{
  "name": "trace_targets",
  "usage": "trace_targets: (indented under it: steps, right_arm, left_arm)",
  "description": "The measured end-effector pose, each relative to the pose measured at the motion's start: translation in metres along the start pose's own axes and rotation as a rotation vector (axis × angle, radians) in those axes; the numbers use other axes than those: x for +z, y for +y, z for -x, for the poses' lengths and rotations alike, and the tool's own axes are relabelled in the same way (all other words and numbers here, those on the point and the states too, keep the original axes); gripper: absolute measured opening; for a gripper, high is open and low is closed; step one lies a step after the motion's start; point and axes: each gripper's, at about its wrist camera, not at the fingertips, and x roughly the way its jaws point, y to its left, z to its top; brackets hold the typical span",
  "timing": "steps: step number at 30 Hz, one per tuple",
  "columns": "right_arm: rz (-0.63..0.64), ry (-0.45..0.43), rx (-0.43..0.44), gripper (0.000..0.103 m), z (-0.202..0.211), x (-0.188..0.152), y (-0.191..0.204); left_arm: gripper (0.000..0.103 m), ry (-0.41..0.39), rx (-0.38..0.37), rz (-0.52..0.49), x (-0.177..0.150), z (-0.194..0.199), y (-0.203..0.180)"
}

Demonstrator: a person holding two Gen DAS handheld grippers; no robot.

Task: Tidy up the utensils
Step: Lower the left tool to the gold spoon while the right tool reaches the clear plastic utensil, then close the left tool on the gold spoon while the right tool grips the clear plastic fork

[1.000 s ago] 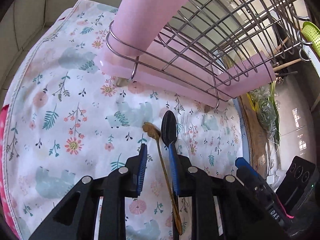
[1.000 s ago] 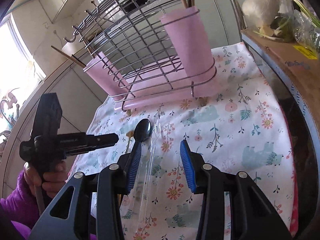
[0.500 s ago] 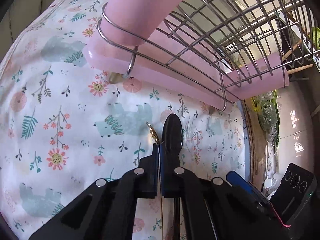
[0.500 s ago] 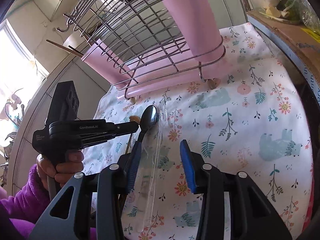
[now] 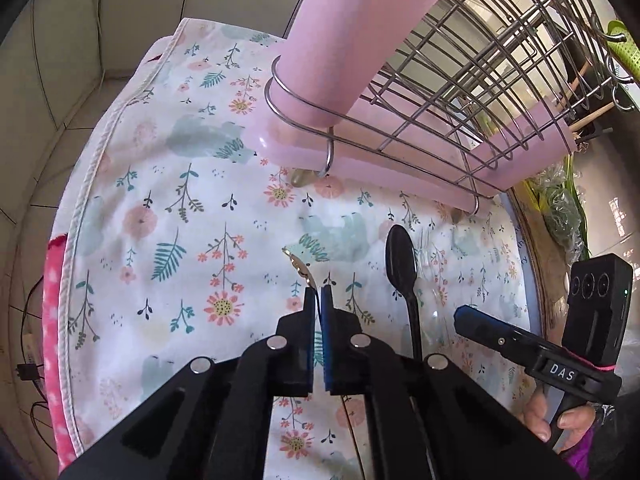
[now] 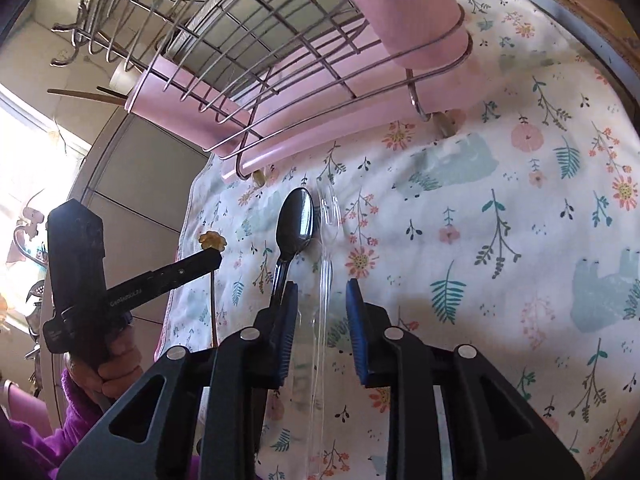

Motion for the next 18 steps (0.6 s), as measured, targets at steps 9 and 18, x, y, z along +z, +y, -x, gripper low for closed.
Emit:
trace_targets:
  steps: [9, 18]
  right_arm:
    - [-0.016, -0.028, -0.064, 0.005, -0.013, -0.004, 0.0]
    - [-0.109, -0.048, -0.108, 0.006, 0.005, -0.018, -0.022]
  left_arm:
    - [0.003, 0.031, -0.01, 0.02, -0.005, -0.004, 0.015]
    - [0.006, 0.064, 0.002, -0.002, 0.001, -0.015, 0.006]
